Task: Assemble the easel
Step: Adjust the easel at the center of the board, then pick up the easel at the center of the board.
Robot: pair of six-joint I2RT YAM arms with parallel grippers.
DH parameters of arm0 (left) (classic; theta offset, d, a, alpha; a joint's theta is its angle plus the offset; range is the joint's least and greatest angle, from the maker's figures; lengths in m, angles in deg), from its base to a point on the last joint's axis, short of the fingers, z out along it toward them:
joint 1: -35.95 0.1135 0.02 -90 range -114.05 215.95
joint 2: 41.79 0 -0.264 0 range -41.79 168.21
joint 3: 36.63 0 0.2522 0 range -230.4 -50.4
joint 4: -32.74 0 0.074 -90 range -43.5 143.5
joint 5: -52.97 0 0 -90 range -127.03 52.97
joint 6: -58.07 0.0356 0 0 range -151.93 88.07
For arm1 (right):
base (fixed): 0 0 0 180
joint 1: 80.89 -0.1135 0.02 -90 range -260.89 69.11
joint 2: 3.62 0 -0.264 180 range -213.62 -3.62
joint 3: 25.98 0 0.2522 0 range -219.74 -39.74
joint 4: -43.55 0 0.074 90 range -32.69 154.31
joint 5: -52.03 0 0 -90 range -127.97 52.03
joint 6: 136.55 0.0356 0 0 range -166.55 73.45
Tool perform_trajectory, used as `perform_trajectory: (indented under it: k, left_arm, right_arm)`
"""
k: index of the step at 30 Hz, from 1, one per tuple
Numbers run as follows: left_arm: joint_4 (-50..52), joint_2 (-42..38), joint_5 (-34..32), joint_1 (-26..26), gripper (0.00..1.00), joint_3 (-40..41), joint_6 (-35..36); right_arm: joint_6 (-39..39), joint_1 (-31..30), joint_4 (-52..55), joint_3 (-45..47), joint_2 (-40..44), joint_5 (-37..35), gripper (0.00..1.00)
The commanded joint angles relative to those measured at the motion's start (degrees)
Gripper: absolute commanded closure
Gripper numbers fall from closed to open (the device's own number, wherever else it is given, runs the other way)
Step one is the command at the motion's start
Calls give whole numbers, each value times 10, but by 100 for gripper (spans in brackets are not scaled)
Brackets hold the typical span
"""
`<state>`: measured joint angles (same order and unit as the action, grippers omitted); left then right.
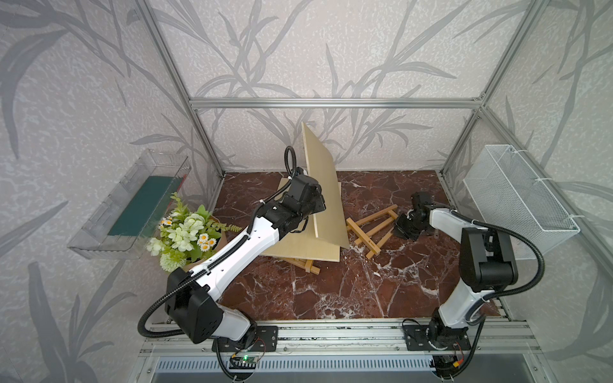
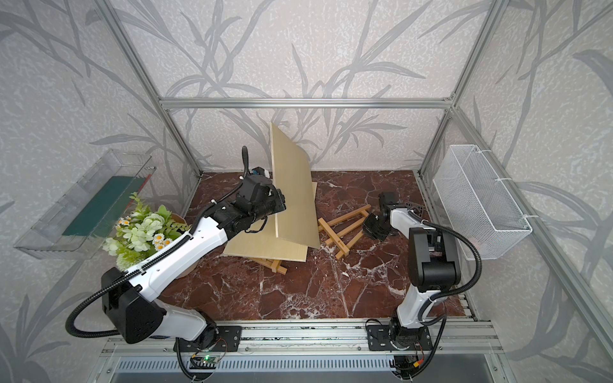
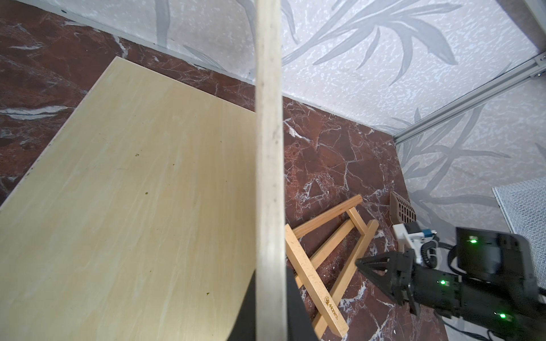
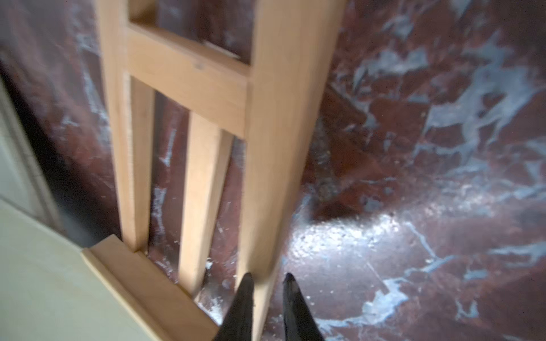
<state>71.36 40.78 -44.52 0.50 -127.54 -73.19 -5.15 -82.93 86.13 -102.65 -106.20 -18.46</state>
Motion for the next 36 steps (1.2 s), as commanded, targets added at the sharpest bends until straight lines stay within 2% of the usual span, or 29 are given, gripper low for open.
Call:
perform_trajectory:
  k: [1, 7, 14, 19, 24, 36]
  left_arm:
    - [-33, -13, -25, -2, 100, -4, 40]
    - [-29, -16, -42, -2, 100, -4, 43]
    - [8, -32, -111, -2, 100, -12, 59]
    - [31, -40, -143, -2, 100, -18, 75]
    - [37, -48, -148, -2, 100, -19, 77]
    - [72, -48, -163, -2, 100, -31, 80]
  right_arm:
    - [-5, -6, 42, 13, -18, -62, 87]
    - [-2, -14, 51, 15, -35, -85, 76]
    - [-27, -34, 51, -8, -17, -83, 64]
    - [-45, -59, 57, -33, -3, -91, 62]
    - [-45, -70, 72, -51, -4, -100, 60]
    - [-42, -71, 61, -61, -69, -110, 59]
